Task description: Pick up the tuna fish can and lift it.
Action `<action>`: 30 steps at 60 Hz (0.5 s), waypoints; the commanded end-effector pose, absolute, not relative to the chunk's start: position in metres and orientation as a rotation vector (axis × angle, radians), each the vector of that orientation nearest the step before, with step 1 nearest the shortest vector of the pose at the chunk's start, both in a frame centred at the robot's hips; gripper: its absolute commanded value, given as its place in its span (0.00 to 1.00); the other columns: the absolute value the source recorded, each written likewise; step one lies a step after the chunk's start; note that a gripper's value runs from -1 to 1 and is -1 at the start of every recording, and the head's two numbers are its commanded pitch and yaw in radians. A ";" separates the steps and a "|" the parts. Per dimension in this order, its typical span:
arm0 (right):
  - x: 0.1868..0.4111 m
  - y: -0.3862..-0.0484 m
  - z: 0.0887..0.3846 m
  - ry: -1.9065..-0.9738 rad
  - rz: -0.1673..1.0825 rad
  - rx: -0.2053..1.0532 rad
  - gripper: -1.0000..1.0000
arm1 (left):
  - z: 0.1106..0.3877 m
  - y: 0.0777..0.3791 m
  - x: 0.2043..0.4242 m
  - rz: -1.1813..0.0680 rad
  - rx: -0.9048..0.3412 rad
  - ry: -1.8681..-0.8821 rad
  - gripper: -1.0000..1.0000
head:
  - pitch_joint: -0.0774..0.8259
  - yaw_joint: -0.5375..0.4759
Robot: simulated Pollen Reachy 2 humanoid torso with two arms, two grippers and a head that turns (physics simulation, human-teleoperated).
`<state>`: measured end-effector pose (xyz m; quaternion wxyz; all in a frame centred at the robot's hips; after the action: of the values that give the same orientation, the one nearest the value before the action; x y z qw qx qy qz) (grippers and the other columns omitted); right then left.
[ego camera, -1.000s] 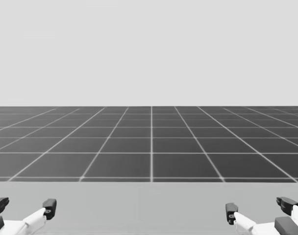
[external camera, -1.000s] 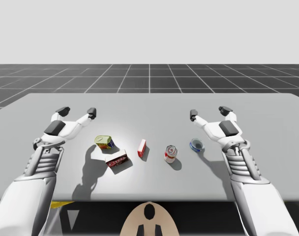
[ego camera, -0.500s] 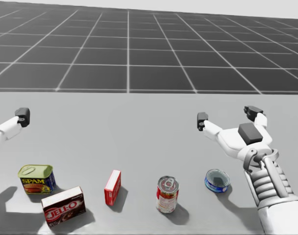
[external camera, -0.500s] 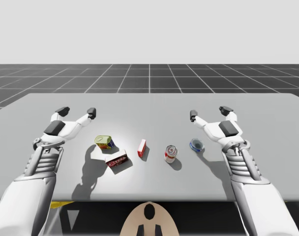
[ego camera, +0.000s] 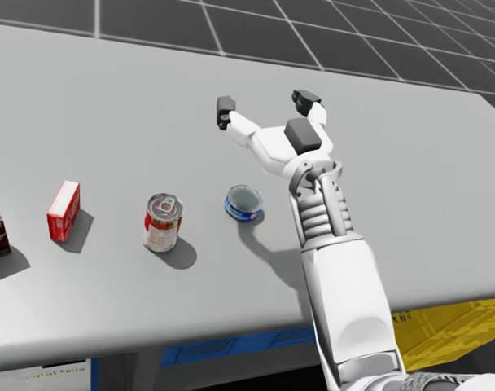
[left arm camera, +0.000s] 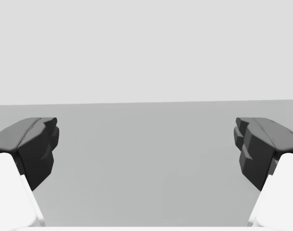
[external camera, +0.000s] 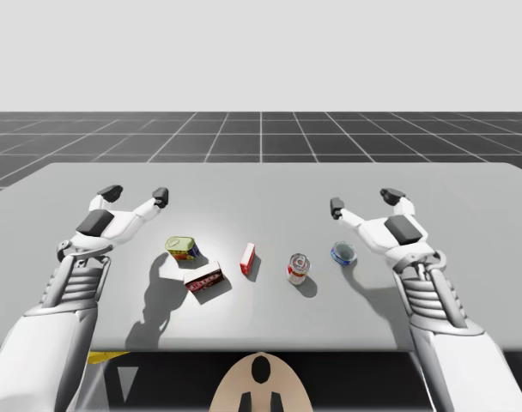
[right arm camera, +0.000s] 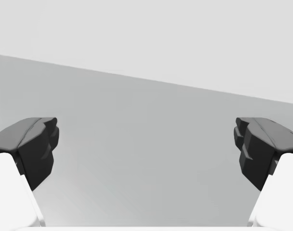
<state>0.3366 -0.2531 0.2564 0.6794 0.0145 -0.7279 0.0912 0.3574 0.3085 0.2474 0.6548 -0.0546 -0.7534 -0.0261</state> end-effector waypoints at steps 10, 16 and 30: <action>0.285 -0.266 0.246 -1.537 0.293 0.156 0.00 | 0.248 0.308 0.358 -0.059 -0.130 -1.708 0.00 | 0.82 0.17; 0.270 -0.271 0.238 -1.506 0.317 0.169 0.00 | 0.248 0.308 0.358 -0.059 -0.130 -1.707 0.00 | 0.82 0.17; 0.255 -0.273 0.200 -1.452 0.353 0.175 0.00 | 0.247 0.307 0.358 -0.057 -0.131 -1.704 0.00 | 0.82 0.16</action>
<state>0.2651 -0.2706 0.2219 0.7191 0.0735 -0.6741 0.1519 0.3577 0.3073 0.2476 0.6556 -0.0573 -0.7525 -0.0258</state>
